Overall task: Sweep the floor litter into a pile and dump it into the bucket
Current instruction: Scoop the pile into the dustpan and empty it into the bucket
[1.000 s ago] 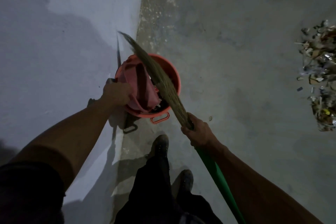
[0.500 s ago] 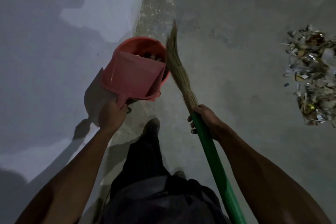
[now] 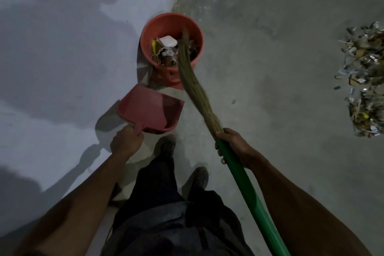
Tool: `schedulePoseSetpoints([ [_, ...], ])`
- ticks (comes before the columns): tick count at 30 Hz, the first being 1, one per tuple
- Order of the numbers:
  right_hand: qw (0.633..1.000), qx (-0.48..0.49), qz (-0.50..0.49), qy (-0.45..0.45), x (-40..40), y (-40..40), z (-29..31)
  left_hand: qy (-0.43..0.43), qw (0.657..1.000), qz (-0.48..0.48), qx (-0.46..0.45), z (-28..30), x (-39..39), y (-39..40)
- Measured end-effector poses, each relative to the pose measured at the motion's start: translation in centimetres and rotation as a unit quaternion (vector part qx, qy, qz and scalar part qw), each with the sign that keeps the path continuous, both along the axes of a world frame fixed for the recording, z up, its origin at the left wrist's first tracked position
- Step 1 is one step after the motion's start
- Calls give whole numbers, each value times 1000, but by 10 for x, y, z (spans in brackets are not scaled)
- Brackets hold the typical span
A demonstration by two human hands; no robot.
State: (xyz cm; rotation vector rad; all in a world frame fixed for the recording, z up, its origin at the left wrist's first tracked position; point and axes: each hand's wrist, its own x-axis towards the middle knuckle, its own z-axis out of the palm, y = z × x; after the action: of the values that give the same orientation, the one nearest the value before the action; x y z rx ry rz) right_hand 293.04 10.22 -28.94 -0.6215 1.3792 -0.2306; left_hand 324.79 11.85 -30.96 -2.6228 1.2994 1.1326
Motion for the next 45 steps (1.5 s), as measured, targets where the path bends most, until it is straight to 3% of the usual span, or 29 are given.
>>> schedulePoseSetpoints([
  [8, 995, 6, 88, 39, 78, -9, -47, -39, 992, -86, 78, -51, 51, -3],
  [12, 990, 21, 111, 81, 120, -28, -98, -64, 983, -142, 95, -100, 72, -24],
  [20, 990, 17, 122, 70, 200, -103, -230, -107, 965, -207, 117, -217, 101, -48],
  [26, 996, 73, 17, 42, 243, -143, -320, -107, 966, -223, 69, -296, 116, -61],
  [29, 990, 116, -62, 54, 227, -135, -344, -103, 968, -219, 61, -313, 112, -72],
  [34, 968, 153, -164, 112, 153, -102, -347, -20, 979, -193, 55, -327, 100, -90],
  [41, 938, 136, -229, 221, 45, -87, -314, -18, 975, -220, 26, -305, 65, -117],
  [45, 952, 70, -197, 222, 32, -86, -283, -18, 972, -232, 33, -293, 36, -136],
])
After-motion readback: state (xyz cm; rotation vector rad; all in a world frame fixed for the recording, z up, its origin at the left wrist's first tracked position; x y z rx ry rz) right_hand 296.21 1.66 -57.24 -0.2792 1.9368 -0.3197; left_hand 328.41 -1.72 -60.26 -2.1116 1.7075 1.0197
